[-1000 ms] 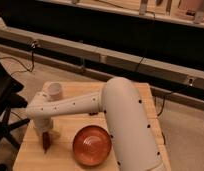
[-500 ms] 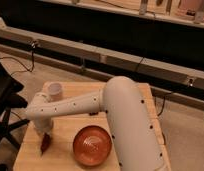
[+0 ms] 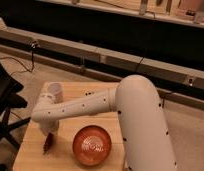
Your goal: Drag the pepper across the table
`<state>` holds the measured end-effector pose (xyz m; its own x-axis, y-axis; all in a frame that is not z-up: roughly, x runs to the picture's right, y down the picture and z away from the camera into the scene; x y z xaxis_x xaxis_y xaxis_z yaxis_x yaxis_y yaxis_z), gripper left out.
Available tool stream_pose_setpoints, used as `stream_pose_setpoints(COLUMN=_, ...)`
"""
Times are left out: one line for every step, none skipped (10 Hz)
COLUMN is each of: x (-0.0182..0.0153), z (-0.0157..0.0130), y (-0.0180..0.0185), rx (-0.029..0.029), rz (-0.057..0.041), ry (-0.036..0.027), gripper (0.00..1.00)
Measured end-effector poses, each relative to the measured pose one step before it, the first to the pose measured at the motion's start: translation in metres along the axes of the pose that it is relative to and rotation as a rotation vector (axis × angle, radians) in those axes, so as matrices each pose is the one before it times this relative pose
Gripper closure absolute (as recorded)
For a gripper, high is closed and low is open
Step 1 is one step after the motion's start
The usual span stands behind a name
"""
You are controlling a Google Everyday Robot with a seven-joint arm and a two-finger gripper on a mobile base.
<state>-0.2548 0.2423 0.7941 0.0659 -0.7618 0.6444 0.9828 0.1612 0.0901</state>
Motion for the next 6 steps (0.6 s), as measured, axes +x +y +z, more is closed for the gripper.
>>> stream_pose_setpoints(x=0.00124, z=-0.0008, y=0.00678, rx=0.00269, rz=0.01704, ry=0.00209, gripper=1.0)
stream_pose_setpoints(x=0.00359, z=0.00041, y=0.00132, rx=0.00372, rz=-0.00355, ry=-0.00275, gripper=1.0)
stream_pose_setpoints(x=0.00417, z=-0.00024, y=-0.0037, rx=0.00635, rz=0.0008, ry=-0.00108, gripper=1.0)
stream_pose_setpoints(x=-0.0001, z=-0.00043, y=0.00002, rx=0.00361, rz=0.0058, ry=-0.00441, gripper=1.0)
stream_pose_setpoints(x=0.00253, z=-0.00098, y=0.00431, rx=0.00312, rz=0.0069, ry=0.00397, gripper=1.0)
stream_pose_setpoints(x=0.00315, z=-0.00217, y=0.00682, rx=0.00504, rz=0.01521, ry=0.00186, gripper=1.0)
